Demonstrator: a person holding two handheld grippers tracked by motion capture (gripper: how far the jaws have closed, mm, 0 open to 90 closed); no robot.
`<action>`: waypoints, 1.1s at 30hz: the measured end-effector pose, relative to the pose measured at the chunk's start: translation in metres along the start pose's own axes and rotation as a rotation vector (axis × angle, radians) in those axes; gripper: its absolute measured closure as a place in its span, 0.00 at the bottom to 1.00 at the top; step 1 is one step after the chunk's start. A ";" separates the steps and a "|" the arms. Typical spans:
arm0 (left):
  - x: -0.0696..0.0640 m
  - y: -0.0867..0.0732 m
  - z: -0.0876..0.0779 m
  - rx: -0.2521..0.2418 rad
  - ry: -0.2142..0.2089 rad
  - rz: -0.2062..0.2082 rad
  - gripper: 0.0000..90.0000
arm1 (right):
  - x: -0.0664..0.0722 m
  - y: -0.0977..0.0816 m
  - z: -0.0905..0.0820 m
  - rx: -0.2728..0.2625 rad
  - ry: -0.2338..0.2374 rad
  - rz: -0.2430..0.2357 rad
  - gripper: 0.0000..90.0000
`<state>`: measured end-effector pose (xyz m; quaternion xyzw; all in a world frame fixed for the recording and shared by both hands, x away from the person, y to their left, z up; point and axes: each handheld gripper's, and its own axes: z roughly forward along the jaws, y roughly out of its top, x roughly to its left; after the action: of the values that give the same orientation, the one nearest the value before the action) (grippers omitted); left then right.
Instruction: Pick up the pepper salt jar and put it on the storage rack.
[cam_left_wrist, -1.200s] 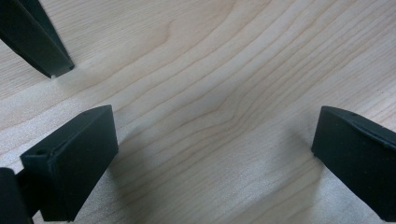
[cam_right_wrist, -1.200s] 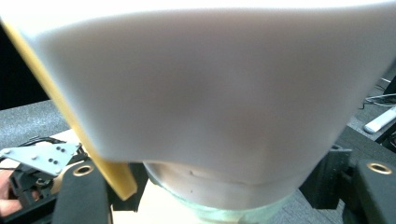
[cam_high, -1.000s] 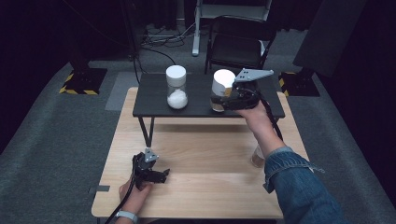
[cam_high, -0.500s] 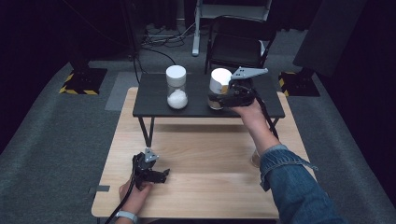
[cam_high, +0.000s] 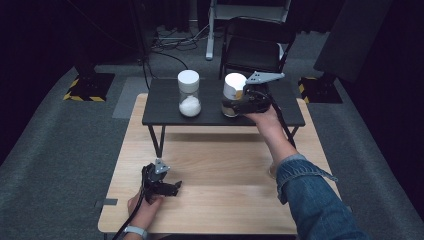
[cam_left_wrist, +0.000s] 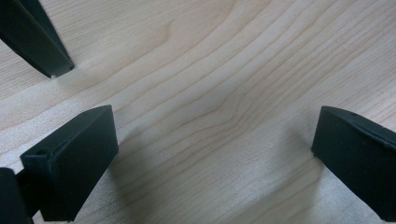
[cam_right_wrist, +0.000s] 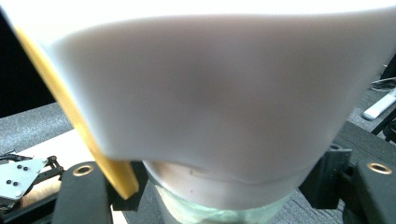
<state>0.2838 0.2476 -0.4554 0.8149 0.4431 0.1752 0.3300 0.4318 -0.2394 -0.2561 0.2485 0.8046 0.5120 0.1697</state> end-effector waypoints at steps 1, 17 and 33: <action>0.000 0.000 0.000 0.000 0.000 0.000 0.00 | 0.000 0.000 0.000 0.000 0.000 -0.004 0.33; 0.000 0.000 0.000 0.000 -0.001 -0.001 0.00 | -0.004 -0.004 -0.007 -0.004 0.026 0.035 0.07; -0.001 0.000 0.000 0.000 0.002 -0.005 0.00 | 0.009 -0.014 -0.037 0.014 0.011 0.010 0.00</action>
<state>0.2835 0.2467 -0.4554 0.8137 0.4454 0.1751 0.3300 0.4021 -0.2667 -0.2533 0.2507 0.8079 0.5085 0.1611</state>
